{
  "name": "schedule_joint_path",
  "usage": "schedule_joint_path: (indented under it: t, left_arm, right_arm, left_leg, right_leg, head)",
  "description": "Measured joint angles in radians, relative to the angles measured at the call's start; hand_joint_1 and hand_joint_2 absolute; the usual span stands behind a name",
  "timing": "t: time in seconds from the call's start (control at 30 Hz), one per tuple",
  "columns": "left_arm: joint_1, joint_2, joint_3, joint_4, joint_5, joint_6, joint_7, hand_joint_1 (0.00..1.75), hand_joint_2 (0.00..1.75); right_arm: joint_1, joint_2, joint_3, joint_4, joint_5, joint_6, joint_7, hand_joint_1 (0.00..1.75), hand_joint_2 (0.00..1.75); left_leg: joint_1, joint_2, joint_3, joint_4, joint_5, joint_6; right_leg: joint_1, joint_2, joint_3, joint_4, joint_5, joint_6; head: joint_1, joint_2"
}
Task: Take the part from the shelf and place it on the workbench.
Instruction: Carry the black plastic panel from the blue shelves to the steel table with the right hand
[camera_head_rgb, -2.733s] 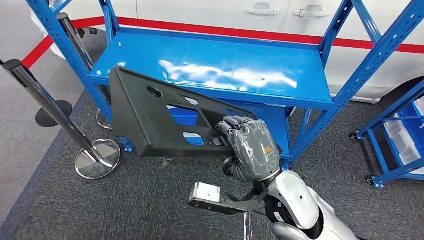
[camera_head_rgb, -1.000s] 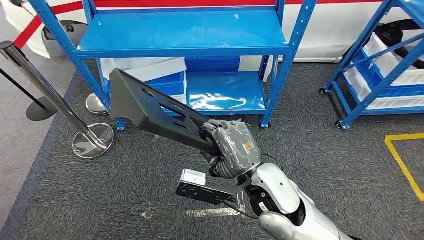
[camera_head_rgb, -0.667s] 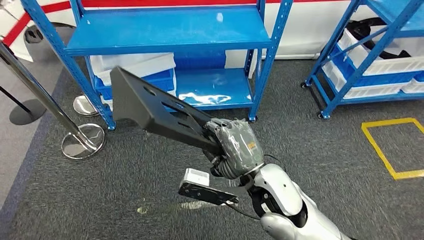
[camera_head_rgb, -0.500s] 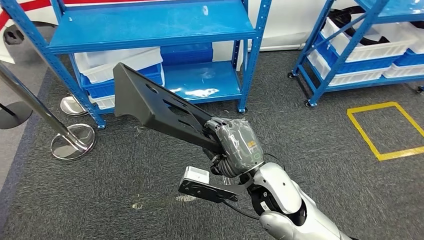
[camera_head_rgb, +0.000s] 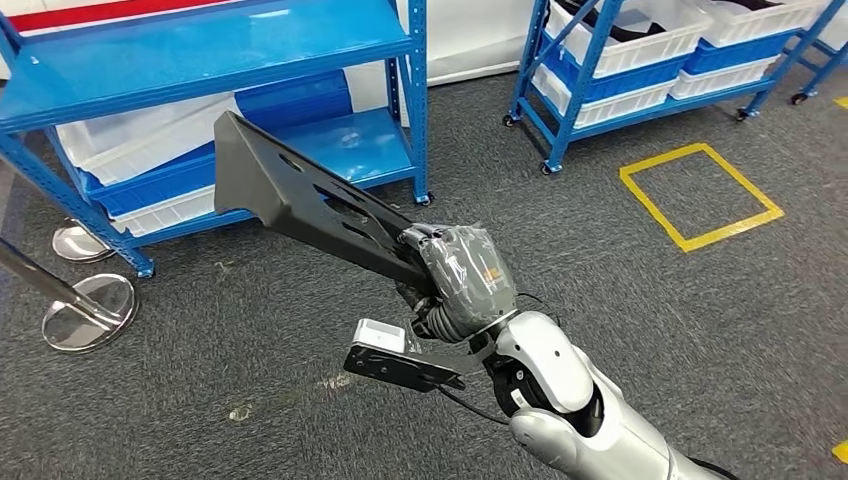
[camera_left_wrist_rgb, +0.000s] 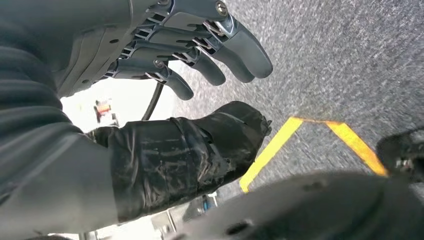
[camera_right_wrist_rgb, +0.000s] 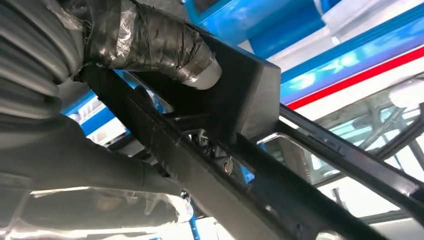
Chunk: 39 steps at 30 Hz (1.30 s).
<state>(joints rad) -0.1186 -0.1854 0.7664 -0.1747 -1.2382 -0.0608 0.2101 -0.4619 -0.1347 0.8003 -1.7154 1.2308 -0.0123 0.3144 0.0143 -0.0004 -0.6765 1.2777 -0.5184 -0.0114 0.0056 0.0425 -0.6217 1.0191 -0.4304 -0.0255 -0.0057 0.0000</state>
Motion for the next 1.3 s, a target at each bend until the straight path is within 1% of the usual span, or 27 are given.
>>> schedule_joint_path:
  t: [0.03, 0.07, 0.13, 0.17, 0.2, 0.27, 0.3, 0.37, 0.4, 0.43, 0.47, 0.53, 0.6, 0.63, 0.7, 0.77, 0.83, 0.9, 0.93, 0.97, 1.03, 1.07, 1.1, 1.17, 1.23, 1.27, 1.3]
  left_arm:
    - [-0.001, 0.001, 0.0, 0.0, 0.0, 0.0, -0.002, 0.0, 1.75]
    - [-0.001, 0.002, 0.0, 0.0, 0.001, 0.0, -0.005, 0.0, 1.75]
    - [-0.002, 0.004, 0.0, 0.0, 0.004, -0.001, -0.012, 0.0, 1.75]
    - [-0.004, 0.004, 0.0, 0.0, 0.006, -0.002, -0.013, 0.0, 1.75]
    - [-0.006, 0.001, 0.0, 0.0, 0.007, -0.003, -0.015, 0.0, 1.75]
    - [-0.008, -0.002, 0.0, 0.0, 0.008, -0.006, -0.015, 0.0, 1.75]
    - [-0.007, -0.004, 0.0, 0.0, 0.009, -0.007, -0.016, 0.0, 1.75]
    - [-0.003, -0.003, 0.0, 0.0, 0.009, -0.009, -0.015, 0.0, 1.75]
    - [-0.001, -0.003, 0.0, 0.0, 0.009, -0.009, -0.015, 0.0, 1.75]
    - [0.0, -0.003, 0.0, 0.0, 0.009, -0.01, -0.015, 0.0, 1.75]
    - [0.0, -0.003, 0.0, 0.0, 0.008, -0.01, -0.014, 0.0, 1.75]
    - [0.0, -0.004, 0.0, 0.0, 0.007, -0.01, -0.014, 0.0, 1.75]
    - [-0.001, -0.004, 0.0, 0.0, 0.006, -0.011, -0.014, 0.0, 1.75]
    - [-0.002, -0.004, 0.0, 0.0, 0.006, -0.01, -0.014, 0.0, 1.75]
    - [-0.004, -0.004, 0.0, 0.0, 0.006, -0.01, -0.013, 0.0, 1.75]
    - [-0.004, -0.005, 0.001, 0.0, 0.006, -0.01, -0.013, 0.0, 1.75]
    - [-0.003, -0.005, 0.001, 0.0, 0.006, -0.011, -0.013, 0.0, 1.75]
    - [0.0, -0.005, 0.001, 0.0, 0.006, -0.011, -0.013, 0.0, 1.75]
    - [0.001, -0.005, 0.001, 0.0, 0.006, -0.011, -0.013, 0.0, 1.75]
    - [0.003, -0.006, 0.001, 0.0, 0.006, -0.011, -0.013, 0.0, 1.75]
    - [0.004, -0.006, 0.001, 0.0, 0.006, -0.011, -0.013, 0.0, 1.75]
    - [0.004, -0.005, 0.001, 0.0, 0.006, -0.011, -0.013, 0.0, 1.75]
    - [0.005, -0.005, 0.001, 0.0, 0.006, -0.011, -0.013, 0.0, 1.75]
    - [0.004, -0.004, 0.001, 0.0, 0.006, -0.011, -0.013, 0.0, 1.75]
    - [0.003, -0.005, 0.001, 0.0, 0.005, -0.012, -0.013, 0.0, 1.75]
    - [0.003, -0.004, 0.001, 0.0, 0.005, -0.012, -0.012, 0.0, 1.75]
    - [0.003, -0.004, 0.001, 0.0, 0.004, -0.012, -0.012, 0.0, 1.75]
  right_arm:
    - [0.0, 0.001, 0.0, 0.0, -0.001, 0.001, 0.001, 1.75, 1.75]
    - [-0.001, 0.002, 0.0, 0.0, -0.002, 0.001, 0.002, 1.75, 1.75]
    - [-0.005, 0.011, 0.0, 0.004, -0.002, -0.006, 0.004, 1.75, 1.75]
    - [-0.007, 0.015, 0.0, 0.007, -0.002, -0.011, 0.004, 1.75, 1.75]
    - [-0.008, 0.019, 0.0, 0.011, -0.001, -0.015, 0.004, 1.75, 1.75]
    - [-0.01, 0.022, 0.0, 0.019, -0.001, -0.02, 0.002, 1.75, 1.75]
    - [-0.012, 0.023, 0.0, 0.024, -0.001, -0.022, 0.002, 1.75, 1.75]
    - [-0.016, 0.026, 0.001, 0.034, -0.001, -0.024, 0.0, 1.75, 1.75]
    - [-0.016, 0.028, 0.001, 0.038, 0.0, -0.025, 0.0, 1.75, 1.75]
    - [-0.016, 0.029, 0.001, 0.043, 0.0, -0.025, 0.0, 1.75, 1.75]
    - [-0.016, 0.03, 0.001, 0.046, 0.0, -0.025, 0.0, 1.75, 1.75]
    - [-0.016, 0.03, 0.001, 0.05, 0.0, -0.025, 0.0, 1.75, 1.75]
    - [-0.017, 0.032, 0.001, 0.052, 0.0, -0.025, 0.0, 1.75, 1.75]
    - [-0.017, 0.033, 0.001, 0.053, 0.0, -0.025, 0.0, 1.75, 1.75]
    - [-0.017, 0.035, 0.001, 0.056, 0.0, -0.025, 0.0, 1.75, 1.75]
    - [-0.017, 0.037, 0.001, 0.057, 0.0, -0.025, 0.0, 1.75, 1.75]
    - [-0.017, 0.041, 0.001, 0.058, 0.001, -0.025, 0.0, 1.75, 1.75]
    - [-0.016, 0.045, 0.001, 0.06, 0.001, -0.025, 0.0, 1.75, 1.75]
    - [-0.015, 0.046, 0.001, 0.062, 0.001, -0.024, 0.0, 1.75, 1.75]
    - [-0.015, 0.046, 0.001, 0.063, 0.001, -0.024, 0.0, 1.75, 1.75]
    - [-0.014, 0.047, 0.001, 0.066, 0.001, -0.024, 0.0, 1.75, 1.75]
    - [-0.015, 0.047, 0.001, 0.067, 0.001, -0.024, 0.0, 1.75, 1.75]
    - [-0.015, 0.048, 0.001, 0.067, 0.001, -0.024, 0.001, 1.75, 1.75]
    - [-0.016, 0.05, 0.001, 0.068, 0.001, -0.024, 0.002, 1.75, 1.75]
    - [-0.014, 0.051, 0.001, 0.069, 0.001, -0.024, 0.005, 1.75, 1.75]
    - [-0.012, 0.051, 0.001, 0.07, 0.002, -0.025, 0.006, 1.75, 1.75]
    - [-0.012, 0.05, 0.001, 0.071, 0.002, -0.025, 0.007, 1.75, 1.75]
  left_leg:
    - [-0.005, -0.017, 0.041, -0.056, 0.022, 0.013]
    - [-0.008, -0.036, 0.09, -0.125, 0.024, 0.025]
    - [-0.012, -0.063, 0.159, -0.237, -0.004, 0.036]
    - [-0.013, -0.059, 0.174, -0.263, -0.013, 0.035]
    - [-0.01, -0.05, 0.175, -0.277, -0.012, 0.034]
    - [-0.003, -0.029, 0.175, -0.294, 0.003, 0.037]
    - [0.001, -0.017, 0.173, -0.301, 0.011, 0.039]
    - [-0.001, 0.006, 0.165, -0.301, 0.02, 0.043]
    - [-0.001, 0.019, 0.16, -0.298, 0.022, 0.043]
    - [0.0, 0.032, 0.154, -0.293, 0.022, 0.043]
    - [0.002, 0.044, 0.15, -0.288, 0.022, 0.041]
    - [0.007, 0.065, 0.143, -0.273, 0.016, 0.031]
    - [0.006, 0.081, 0.139, -0.259, 0.008, 0.015]
    - [0.004, 0.088, 0.137, -0.255, 0.007, 0.008]
    - [0.002, 0.102, 0.137, -0.256, 0.009, -0.003]
    - [0.006, 0.084, 0.131, -0.241, -0.008, -0.013]
    - [0.008, 0.035, 0.092, -0.156, -0.067, -0.016]
    - [0.007, 0.011, 0.03, -0.021, -0.126, -0.015]
    - [0.006, 0.008, 0.009, 0.023, -0.135, -0.013]
    - [0.005, 0.006, 0.006, 0.028, -0.123, -0.01]
    - [0.005, -0.01, 0.053, -0.073, -0.053, -0.001]
    - [0.005, -0.038, 0.083, -0.139, -0.025, 0.005]
    - [0.006, -0.065, 0.108, -0.195, -0.007, 0.008]
    - [0.003, -0.096, 0.123, -0.236, -0.004, 0.012]
    - [0.002, -0.075, 0.124, -0.245, 0.003, 0.016]
    - [0.005, -0.061, 0.127, -0.252, 0.008, 0.021]
    - [0.008, -0.047, 0.129, -0.26, 0.014, 0.026]
  right_leg:
    - [0.001, 0.012, -0.012, 0.004, 0.008, 0.0]
    - [0.003, 0.023, -0.02, 0.008, 0.014, 0.002]
    - [0.001, 0.041, -0.031, 0.011, 0.028, 0.01]
    - [0.0, 0.05, -0.035, 0.01, 0.036, 0.016]
    - [0.0, 0.059, -0.039, 0.008, 0.043, 0.023]
    - [0.004, 0.046, -0.056, 0.026, 0.031, 0.034]
    - [0.004, 0.026, -0.072, 0.06, 0.005, 0.041]
    - [-0.006, -0.017, -0.116, 0.178, -0.069, 0.054]
    - [-0.012, -0.027, -0.134, 0.234, -0.095, 0.061]
    - [-0.018, -0.033, -0.139, 0.265, -0.105, 0.067]
    - [-0.024, -0.038, -0.125, 0.26, -0.098, 0.072]
    - [-0.032, -0.062, -0.05, 0.147, -0.054, 0.082]
    - [-0.028, -0.093, 0.01, 0.046, -0.033, 0.08]
    - [-0.023, -0.099, 0.017, 0.03, -0.035, 0.074]
    - [-0.018, -0.082, 0.011, 0.031, -0.031, 0.056]
    - [-0.02, -0.066, 0.006, 0.025, -0.024, 0.04]
    - [-0.023, -0.049, 0.002, 0.021, -0.017, 0.026]
    - [-0.019, -0.028, -0.004, 0.021, -0.012, 0.017]
    - [-0.016, -0.016, -0.006, 0.022, -0.011, 0.015]
    - [-0.014, -0.003, -0.008, 0.023, -0.009, 0.014]
    - [-0.012, 0.024, -0.009, 0.028, -0.008, 0.014]
    - [-0.012, 0.036, -0.011, 0.031, -0.008, 0.016]
    - [-0.013, 0.048, -0.016, 0.035, -0.006, 0.019]
    - [-0.019, 0.07, -0.029, 0.036, 0.002, 0.033]
    - [-0.023, 0.092, -0.036, 0.028, 0.014, 0.05]
    - [-0.021, 0.087, -0.039, 0.028, 0.015, 0.055]
    - [-0.018, 0.067, -0.047, 0.041, 0.005, 0.059]
  head:
    - [0.001, 0.0]
    - [0.001, 0.0]
    - [0.0, 0.0]
    - [-0.001, 0.0]
    - [-0.002, 0.0]
    - [0.004, 0.0]
    - [0.01, 0.0]
    - [0.021, 0.0]
    - [0.022, 0.0]
    - [0.022, 0.0]
    - [0.022, 0.0]
    - [0.022, 0.0]
    - [0.023, 0.0]
    - [0.022, 0.0]
    - [0.019, 0.0]
    - [0.017, 0.0]
    - [0.014, 0.0]
    - [0.012, 0.0]
    - [0.012, 0.0]
    - [0.012, 0.0]
    - [0.012, 0.0]
    - [0.012, 0.0]
    - [0.013, 0.0]
    - [0.012, 0.0]
    - [0.011, 0.0]
    - [0.012, 0.0]
    - [0.015, 0.0]
